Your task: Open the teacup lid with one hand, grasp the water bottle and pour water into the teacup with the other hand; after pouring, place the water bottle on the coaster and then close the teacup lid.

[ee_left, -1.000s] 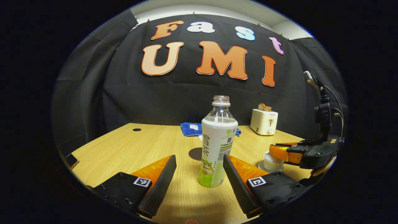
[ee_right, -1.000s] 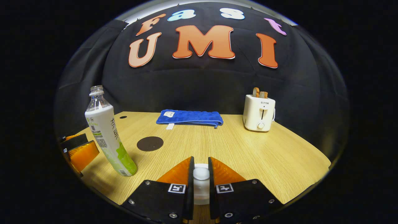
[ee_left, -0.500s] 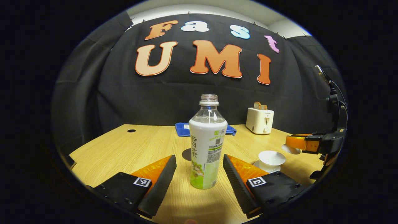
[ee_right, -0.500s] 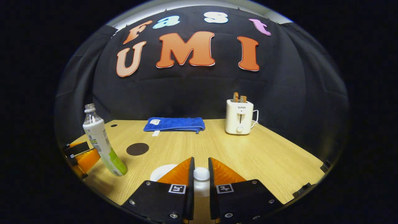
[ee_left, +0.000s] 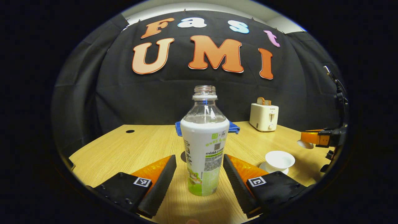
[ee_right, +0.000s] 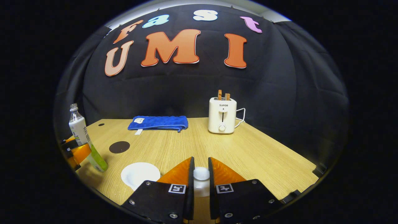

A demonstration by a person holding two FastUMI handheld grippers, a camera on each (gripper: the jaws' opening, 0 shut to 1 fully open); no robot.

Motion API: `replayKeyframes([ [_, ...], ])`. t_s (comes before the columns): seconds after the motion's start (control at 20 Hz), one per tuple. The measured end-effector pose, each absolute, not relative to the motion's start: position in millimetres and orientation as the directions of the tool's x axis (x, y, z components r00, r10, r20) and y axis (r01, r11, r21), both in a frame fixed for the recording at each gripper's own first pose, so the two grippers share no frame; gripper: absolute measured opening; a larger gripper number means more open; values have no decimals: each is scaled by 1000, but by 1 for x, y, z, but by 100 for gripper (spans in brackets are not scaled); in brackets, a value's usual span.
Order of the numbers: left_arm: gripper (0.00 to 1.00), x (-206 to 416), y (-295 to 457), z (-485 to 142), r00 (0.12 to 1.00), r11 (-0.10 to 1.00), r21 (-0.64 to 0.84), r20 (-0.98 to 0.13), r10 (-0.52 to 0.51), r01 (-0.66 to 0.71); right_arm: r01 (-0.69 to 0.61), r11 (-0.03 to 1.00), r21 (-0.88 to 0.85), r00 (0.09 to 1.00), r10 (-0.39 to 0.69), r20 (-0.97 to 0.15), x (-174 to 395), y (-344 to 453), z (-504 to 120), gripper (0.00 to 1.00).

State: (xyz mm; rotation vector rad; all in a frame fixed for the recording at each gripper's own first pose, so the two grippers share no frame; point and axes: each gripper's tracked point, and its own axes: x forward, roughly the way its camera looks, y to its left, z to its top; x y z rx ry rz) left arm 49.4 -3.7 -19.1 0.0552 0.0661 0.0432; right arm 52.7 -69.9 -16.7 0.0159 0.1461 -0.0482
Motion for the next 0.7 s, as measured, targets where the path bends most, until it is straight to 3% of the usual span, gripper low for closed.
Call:
replayKeyframes([
  [0.3,97,53,-5,-25,995,998,42,-86,51,-47,22,1000,-1,987,-22,-162,57,-68,-21,21],
  [0.4,70,55,-3,-24,995,998,42,-86,59,-55,20,1000,6,985,-19,-172,58,-68,-25,20],
  [0.7,66,46,3,-1,994,985,155,-71,86,-74,36,999,30,983,-30,-181,57,-80,-26,21],
])
